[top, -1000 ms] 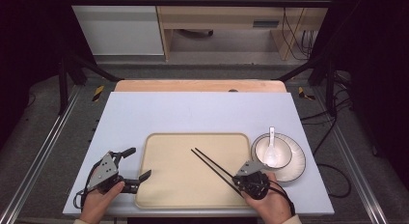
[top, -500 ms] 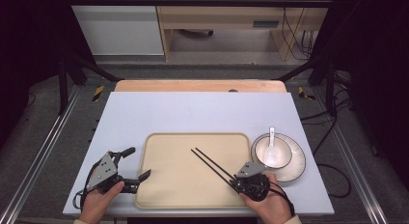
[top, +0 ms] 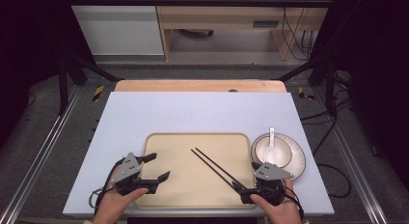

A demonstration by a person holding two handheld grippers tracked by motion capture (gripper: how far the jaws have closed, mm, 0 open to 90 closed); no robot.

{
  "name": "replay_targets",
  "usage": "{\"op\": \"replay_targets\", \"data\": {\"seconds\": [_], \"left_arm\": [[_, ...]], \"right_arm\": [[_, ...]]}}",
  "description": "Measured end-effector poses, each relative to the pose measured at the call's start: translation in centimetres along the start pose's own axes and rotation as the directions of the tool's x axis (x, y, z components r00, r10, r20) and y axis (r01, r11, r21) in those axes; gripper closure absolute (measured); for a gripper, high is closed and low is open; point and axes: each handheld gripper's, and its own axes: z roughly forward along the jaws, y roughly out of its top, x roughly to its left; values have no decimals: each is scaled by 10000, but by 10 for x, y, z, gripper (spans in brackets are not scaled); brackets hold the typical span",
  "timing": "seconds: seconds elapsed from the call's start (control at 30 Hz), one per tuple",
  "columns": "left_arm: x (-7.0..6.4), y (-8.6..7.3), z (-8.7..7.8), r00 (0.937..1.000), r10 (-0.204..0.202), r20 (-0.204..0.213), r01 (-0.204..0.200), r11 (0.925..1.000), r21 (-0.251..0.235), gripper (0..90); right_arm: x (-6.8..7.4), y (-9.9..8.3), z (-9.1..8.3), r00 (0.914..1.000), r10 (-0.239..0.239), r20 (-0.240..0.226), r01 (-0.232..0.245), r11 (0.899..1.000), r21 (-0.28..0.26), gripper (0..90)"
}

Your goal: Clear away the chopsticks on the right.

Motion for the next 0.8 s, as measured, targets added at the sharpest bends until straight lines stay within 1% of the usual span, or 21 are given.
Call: {"op": "replay_targets", "data": {"seconds": [0.03, 0.07, 0.13, 0.17, 0.2, 0.23, 0.27, 0.37, 0.43, 0.47, 0.53, 0.57, 0.6, 0.63, 0.67, 0.7, 0.77, 0.8], "left_arm": [[-3, 1, 7, 10000, 25, 87, -28, 9996, 281, 347], [-5, 3, 13, 9999, 21, 131, -28, 9988, 480, 382], [-9, 6, 26, 9996, -116, 259, 92, 9959, 900, 494], [-10, 8, 32, 9996, -106, 271, 75, 9936, 1130, 530], [-12, 10, 39, 9994, -133, 327, 88, 9909, 1345, 563], [-12, 11, 46, 9988, -183, 445, 112, 9879, 1544, 628], [-13, 13, 53, 9984, -192, 523, 99, 9848, 1736, 667], [-16, 17, 74, 9976, -183, 674, 21, 9726, 2324, 770], [-16, 20, 88, 9981, -151, 601, -21, 9611, 2763, 814], [-16, 22, 94, 9983, -123, 562, -47, 9562, 2928, 823], [-13, 23, 106, 9988, -197, 453, 39, 9455, 3257, 846], [-11, 23, 110, 9988, -271, 397, 123, 9422, 3348, 853], [-10, 23, 115, 9983, -442, 378, 287, 9394, 3415, 858], [-8, 23, 119, 9980, -476, 406, 302, 9349, 3536, 863], [-8, 23, 123, 9983, -419, 405, 241, 9294, 3683, 865], [-8, 23, 126, 9982, -435, 413, 250, 9275, 3729, 866], [-8, 25, 132, 9982, -358, 477, 155, 9280, 3722, 870], [-8, 26, 134, 9983, -286, 499, 78, 9267, 3757, 871]], "right_arm": [[-1, 0, -2, 10000, 29, 10, -29, 9999, -123, 89], [-3, -1, -5, 10000, 59, 28, -58, 9996, -259, 93], [-6, -2, -10, 9998, 58, 182, -49, 9988, -487, 127], [-7, -3, -13, 9997, 97, 242, -83, 9984, -552, 146], [-8, -4, -15, 9994, 78, 336, -58, 9982, -598, 155], [-9, -5, -17, 9992, 59, 387, -34, 9980, -632, 158], [-10, -7, -19, 9988, 48, 492, -14, 9977, -678, 163], [-13, -11, -23, 9978, 66, 666, 0, 9952, -978, 167], [-14, -11, -24, 9961, -116, 871, 222, 9923, -1219, 171], [-14, -11, -24, 9955, -162, 935, 281, 9915, -1273, 171], [-14, -12, -23, 9944, -267, 1027, 401, 9906, -1306, 174], [-14, -12, -23, 9943, -291, 1029, 422, 9908, -1283, 175], [-15, -13, -23, 9943, -277, 1033, 408, 9911, -1264, 176], [-16, -13, -23, 9942, -268, 1046, 399, 9913, -1251, 177], [-17, -14, -23, 9941, -218, 1060, 349, 9917, -1235, 178], [-18, -14, -23, 9943, -187, 1046, 317, 9918, -1237, 179], [-19, -15, -23, 9940, -132, 1087, 265, 9921, -1222, 182], [-20, -15, -23, 9936, -121, 1120, 257, 9924, -1204, 183]]}}
